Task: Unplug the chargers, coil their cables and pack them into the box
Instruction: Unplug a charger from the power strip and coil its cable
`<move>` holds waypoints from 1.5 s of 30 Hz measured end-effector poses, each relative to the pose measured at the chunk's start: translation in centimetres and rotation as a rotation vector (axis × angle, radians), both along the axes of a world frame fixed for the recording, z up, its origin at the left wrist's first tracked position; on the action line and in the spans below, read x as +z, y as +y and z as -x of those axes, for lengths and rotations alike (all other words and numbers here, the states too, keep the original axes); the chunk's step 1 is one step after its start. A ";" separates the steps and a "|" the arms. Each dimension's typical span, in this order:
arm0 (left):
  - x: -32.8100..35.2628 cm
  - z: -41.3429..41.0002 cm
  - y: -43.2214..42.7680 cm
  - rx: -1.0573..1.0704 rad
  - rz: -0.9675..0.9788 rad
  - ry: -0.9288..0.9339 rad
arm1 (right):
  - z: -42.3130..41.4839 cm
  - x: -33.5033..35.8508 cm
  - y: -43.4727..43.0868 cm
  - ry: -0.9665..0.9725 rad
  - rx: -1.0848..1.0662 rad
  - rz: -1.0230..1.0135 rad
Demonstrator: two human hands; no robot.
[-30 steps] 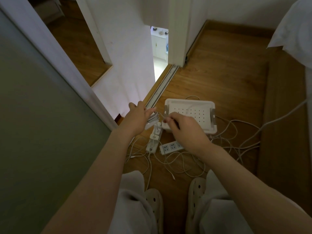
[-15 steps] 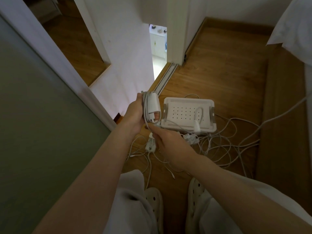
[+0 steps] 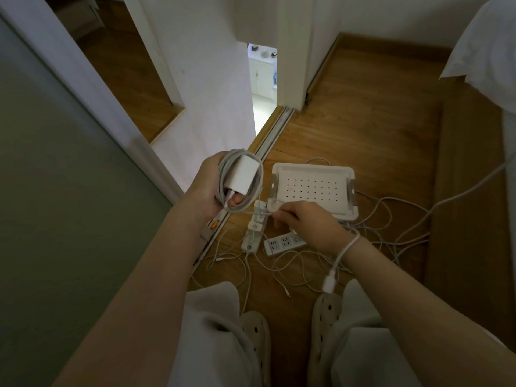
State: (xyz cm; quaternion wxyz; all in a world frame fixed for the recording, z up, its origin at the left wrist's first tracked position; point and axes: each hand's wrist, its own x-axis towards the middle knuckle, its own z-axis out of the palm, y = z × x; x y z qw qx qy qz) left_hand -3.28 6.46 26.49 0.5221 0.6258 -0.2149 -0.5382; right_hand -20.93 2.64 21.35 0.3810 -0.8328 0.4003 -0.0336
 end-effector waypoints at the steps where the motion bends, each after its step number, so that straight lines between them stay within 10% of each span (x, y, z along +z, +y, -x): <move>1: -0.2 -0.2 0.1 -0.060 -0.015 -0.131 | 0.1 0.0 -0.1 0.009 0.002 0.016; 9: -2.4 -1.1 0.5 -0.492 -0.263 -0.806 | 0.7 0.9 -0.8 0.019 0.072 0.063; 26: -4.2 2.2 -0.4 -0.401 -0.144 -1.330 | 1.0 2.8 -0.9 -0.264 -0.258 -0.168; 38: -4.5 4.1 -2.4 0.158 -0.215 -0.569 | -1.4 1.3 2.9 -0.362 -0.177 -0.022; 45: -2.9 4.4 -2.8 0.277 -0.124 -0.158 | -1.7 1.6 2.3 -0.508 -0.361 -0.345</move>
